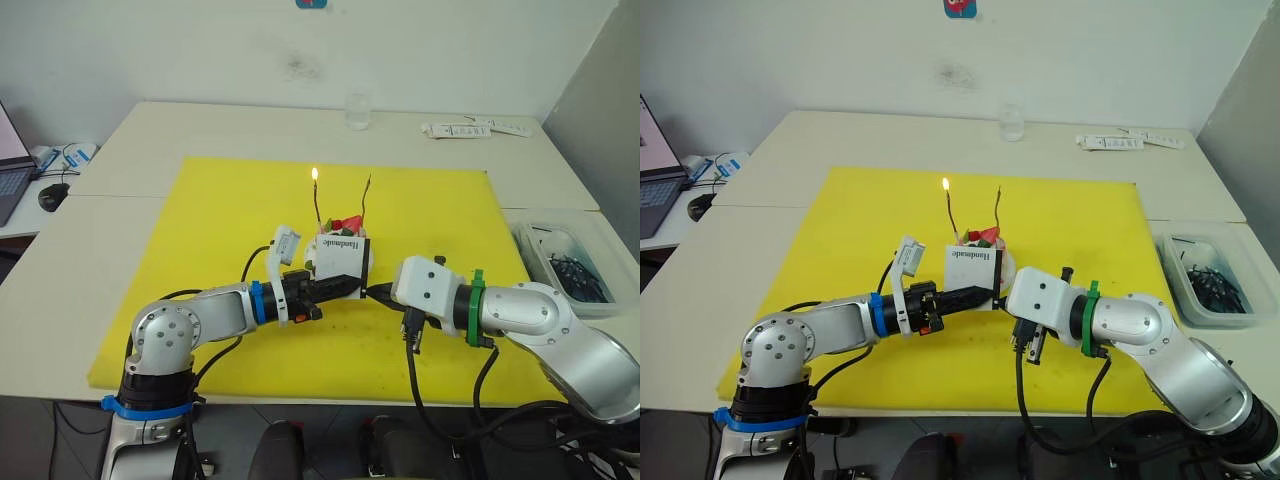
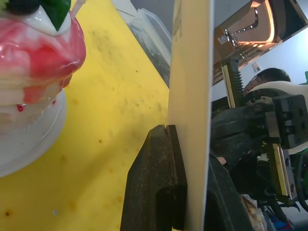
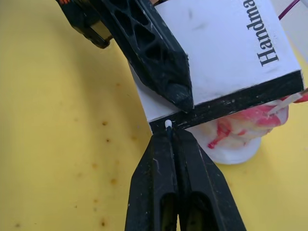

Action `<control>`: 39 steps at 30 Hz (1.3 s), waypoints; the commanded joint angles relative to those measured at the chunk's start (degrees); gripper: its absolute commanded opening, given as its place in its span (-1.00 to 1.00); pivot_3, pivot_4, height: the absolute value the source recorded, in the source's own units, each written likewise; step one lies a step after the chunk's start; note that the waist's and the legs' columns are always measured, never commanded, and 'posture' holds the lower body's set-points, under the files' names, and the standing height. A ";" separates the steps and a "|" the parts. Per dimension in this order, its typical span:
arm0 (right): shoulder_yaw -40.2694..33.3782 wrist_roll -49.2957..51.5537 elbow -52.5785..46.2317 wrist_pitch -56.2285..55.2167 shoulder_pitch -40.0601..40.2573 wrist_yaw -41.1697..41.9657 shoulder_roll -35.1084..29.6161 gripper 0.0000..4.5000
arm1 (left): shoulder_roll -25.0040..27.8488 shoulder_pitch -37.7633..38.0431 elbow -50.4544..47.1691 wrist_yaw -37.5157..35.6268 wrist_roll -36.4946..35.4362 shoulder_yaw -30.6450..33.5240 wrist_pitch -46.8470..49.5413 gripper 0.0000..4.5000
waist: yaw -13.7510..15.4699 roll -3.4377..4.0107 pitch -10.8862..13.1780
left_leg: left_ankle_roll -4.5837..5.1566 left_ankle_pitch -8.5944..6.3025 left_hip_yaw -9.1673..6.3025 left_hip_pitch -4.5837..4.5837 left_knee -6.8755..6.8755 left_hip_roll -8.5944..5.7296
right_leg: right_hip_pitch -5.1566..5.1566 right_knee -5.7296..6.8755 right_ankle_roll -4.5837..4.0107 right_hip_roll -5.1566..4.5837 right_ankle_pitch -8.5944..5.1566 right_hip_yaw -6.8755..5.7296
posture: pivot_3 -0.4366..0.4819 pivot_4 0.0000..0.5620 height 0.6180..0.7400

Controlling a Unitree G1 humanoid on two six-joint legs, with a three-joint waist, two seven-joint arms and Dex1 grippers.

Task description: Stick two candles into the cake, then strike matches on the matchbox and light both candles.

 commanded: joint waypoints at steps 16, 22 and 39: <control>11.45 -8.11 7.85 -14.37 -4.26 12.76 -1.21 -0.99 | 0.50 -12.15 -3.03 5.43 -16.16 4.08 -2.01 -1.00 | 1.01 -0.16 0.10 | 0.00 0.00 -0.09 -0.12 0.06 0.00 | -0.02 0.00 0.00 0.00 0.00 -0.14 | -0.05 -0.47 1.00; 3.96 -4.98 5.44 -12.39 -1.78 14.25 -3.57 -0.99 | 12.00 -11.50 -3.05 1.10 -15.39 5.78 -0.97 -1.00 | 0.28 -0.05 0.10 | -0.01 0.00 0.03 0.04 -0.02 0.03 | 0.01 -0.01 0.00 0.00 0.00 0.02 | -0.05 -0.47 1.00; -5.87 -9.66 11.46 -9.90 -13.80 4.31 0.45 -0.99 | 19.44 7.65 -6.17 -11.72 -8.61 1.60 -1.46 -1.00 | 0.32 0.00 0.14 | -0.02 0.01 0.03 0.00 0.00 0.07 | -0.03 0.01 -0.04 -0.16 -0.01 0.00 | -0.05 -0.47 1.00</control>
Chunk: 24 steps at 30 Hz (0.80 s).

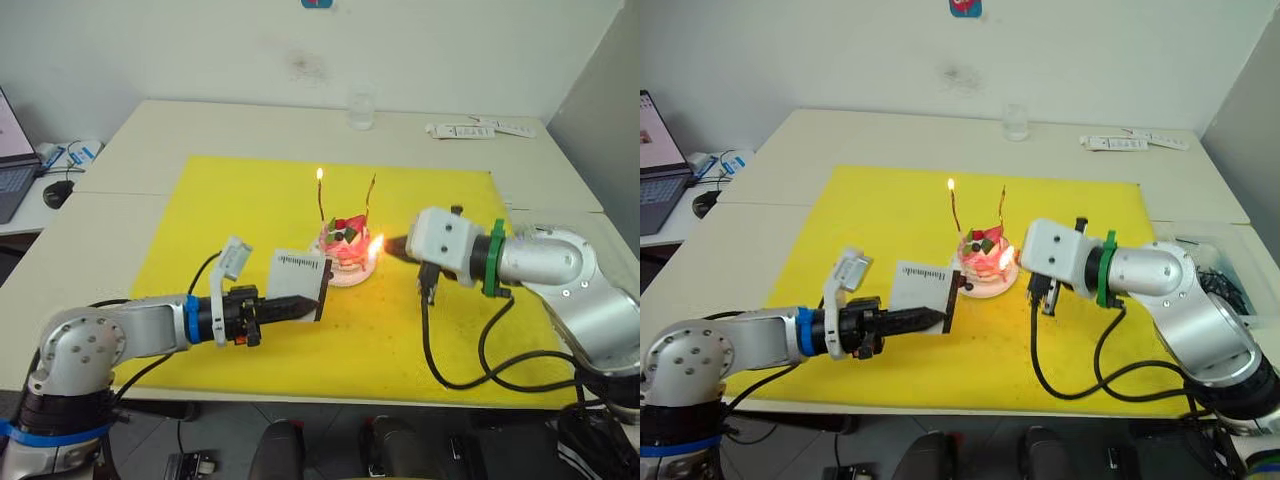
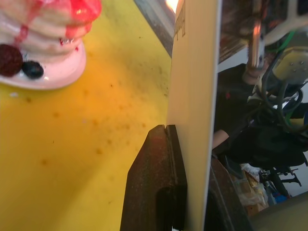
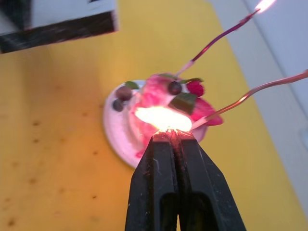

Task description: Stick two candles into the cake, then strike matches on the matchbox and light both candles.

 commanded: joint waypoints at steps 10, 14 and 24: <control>1.22 -12.21 9.47 -13.96 -7.76 -5.83 3.74 -0.99 | -2.67 -1.23 -2.33 -0.78 0.98 -1.89 -1.93 -1.00 | -0.05 0.00 0.00 | 0.00 0.00 0.04 -0.06 -0.05 -0.01 | -0.08 -0.01 -0.02 0.03 -0.02 0.02 | -0.05 -0.47 1.00; 1.23 -13.43 11.13 -15.81 -8.22 -5.66 5.33 -0.99 | -3.01 -1.82 -1.97 -0.47 1.06 -2.06 -1.91 -1.00 | -0.13 0.00 0.00 | 0.00 0.00 0.04 -0.05 -0.04 0.00 | -0.08 0.01 -0.03 0.04 -0.02 0.03 | -0.05 -0.47 1.00; 0.31 -14.73 12.80 -18.40 -7.51 -4.96 6.05 -0.99 | -3.74 -3.23 -1.04 -0.43 1.98 -2.44 -1.73 -1.00 | -0.14 0.00 0.00 | 0.00 0.00 0.05 -0.06 -0.03 0.00 | -0.07 0.02 -0.03 0.03 -0.01 0.03 | -0.05 -0.47 1.00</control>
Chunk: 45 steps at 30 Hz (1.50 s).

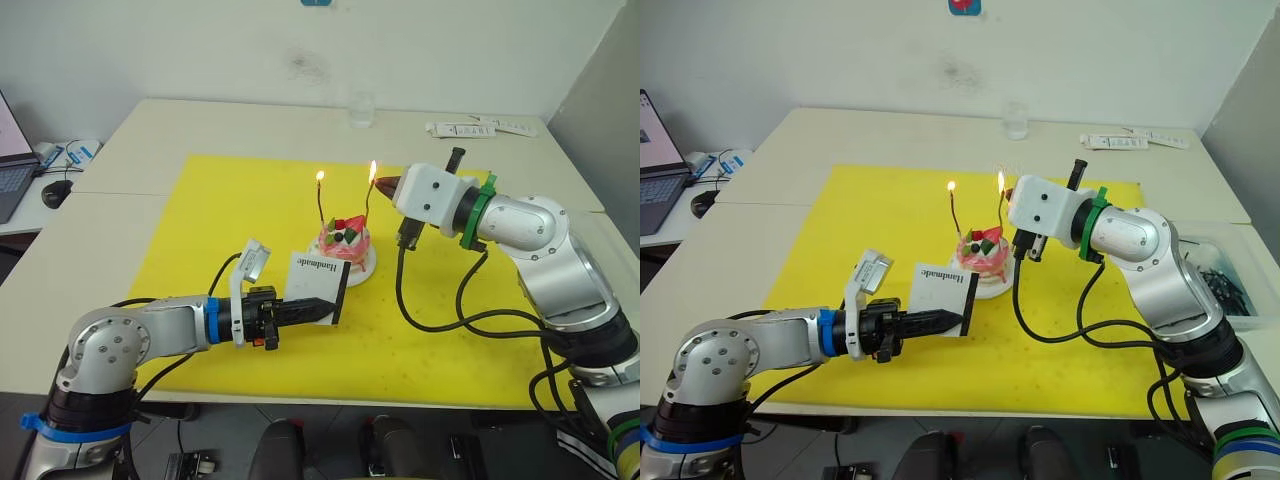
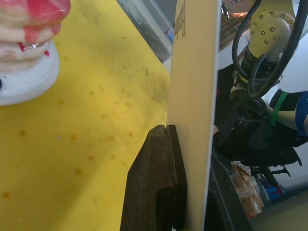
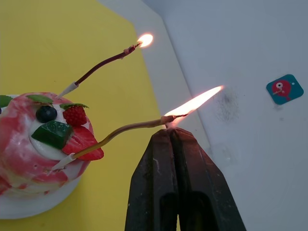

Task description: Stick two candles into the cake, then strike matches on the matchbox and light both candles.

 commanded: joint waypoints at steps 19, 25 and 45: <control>-3.23 -1.47 -4.42 -0.90 1.49 2.39 -1.45 -0.99 | -0.63 -1.16 -1.21 -0.14 -0.43 -0.29 -0.22 -1.00 | -0.01 0.00 0.00 | 0.00 0.00 0.00 0.02 0.00 0.00 | 0.00 0.02 0.00 0.00 0.00 0.00 | -0.05 -0.47 1.00; -2.42 -2.35 -2.92 -1.68 0.48 2.31 -0.30 -0.99 | -0.68 -1.82 -0.58 -0.37 -0.24 -0.52 -0.04 -1.00 | -0.02 0.00 0.00 | 0.00 0.00 0.00 0.01 0.01 0.00 | 0.00 0.02 0.00 0.00 0.00 0.01 | -0.05 -0.47 1.00; -12.70 -0.51 -8.73 9.43 10.88 1.17 -1.89 -0.99 | -2.30 -1.06 -1.65 0.85 -0.89 -1.59 -0.48 -1.00 | 0.58 0.00 0.00 | 0.00 0.00 -0.03 -0.01 -0.01 0.02 | 0.02 0.00 0.00 -0.04 0.00 -0.01 | -0.05 -0.47 1.00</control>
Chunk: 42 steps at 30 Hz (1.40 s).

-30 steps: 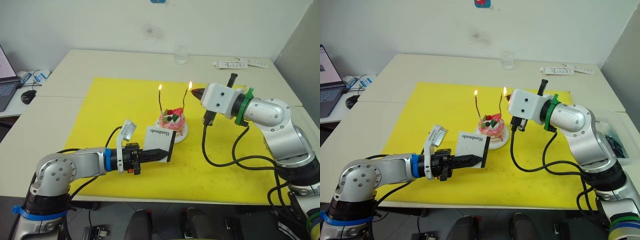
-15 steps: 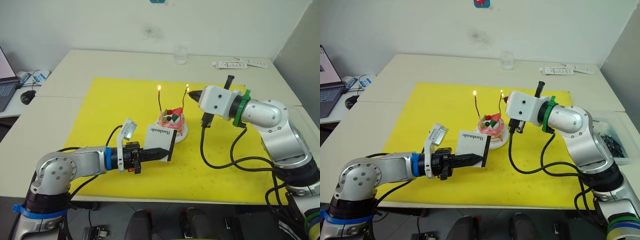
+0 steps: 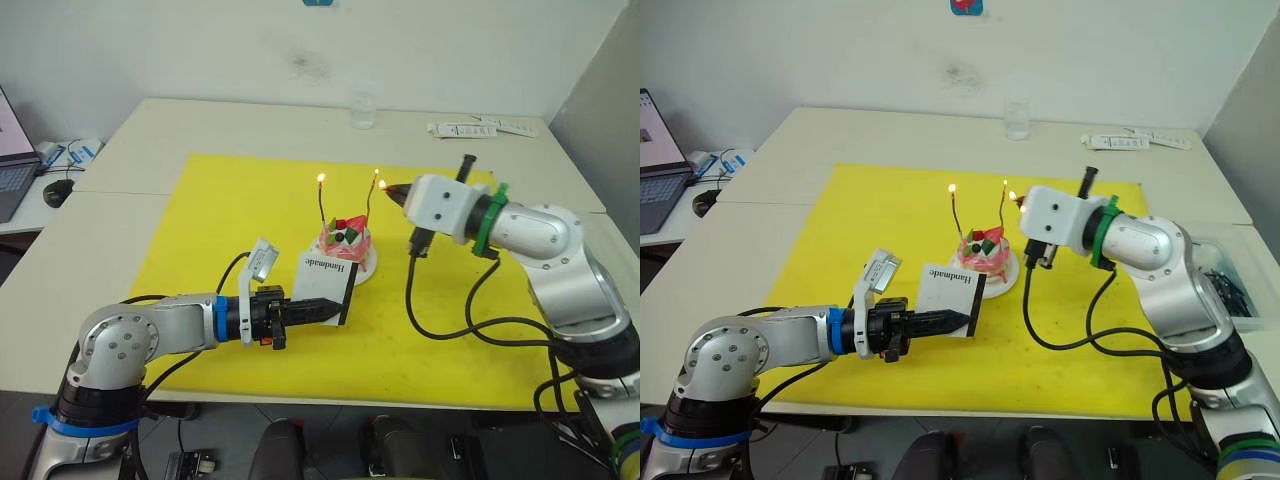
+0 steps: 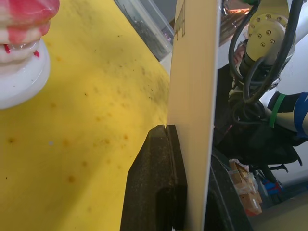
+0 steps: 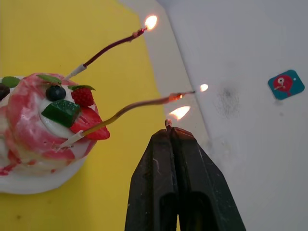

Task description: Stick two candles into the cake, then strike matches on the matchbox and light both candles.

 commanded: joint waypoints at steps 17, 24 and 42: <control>-42.52 4.43 0.64 29.91 18.89 -21.53 9.11 -0.99 | -9.58 0.85 -0.43 3.98 9.99 -4.13 -5.11 -1.00 | 0.58 0.10 -0.05 | 0.00 0.00 0.09 0.11 0.05 -0.13 | 0.07 0.05 -0.01 0.10 0.02 0.08 | -0.05 -0.47 1.00; -47.32 7.42 7.21 34.49 12.77 -28.55 12.98 -0.44 | -11.09 2.34 -1.62 5.06 12.36 -4.12 -4.82 -1.00 | 0.08 0.29 -0.11 | 0.01 0.00 0.04 0.10 0.02 -0.10 | 0.06 0.06 -0.01 0.20 0.01 0.06 | -0.05 -0.47 1.00; -35.67 27.11 -11.28 15.59 24.45 0.45 -5.76 0.98 | -9.82 -0.06 3.28 13.32 11.81 -2.56 6.24 -1.00 | -0.64 0.37 -0.07 | 0.02 0.00 0.02 0.11 0.02 -0.14 | 0.08 0.01 0.01 0.27 0.00 0.03 | -0.05 -0.47 1.00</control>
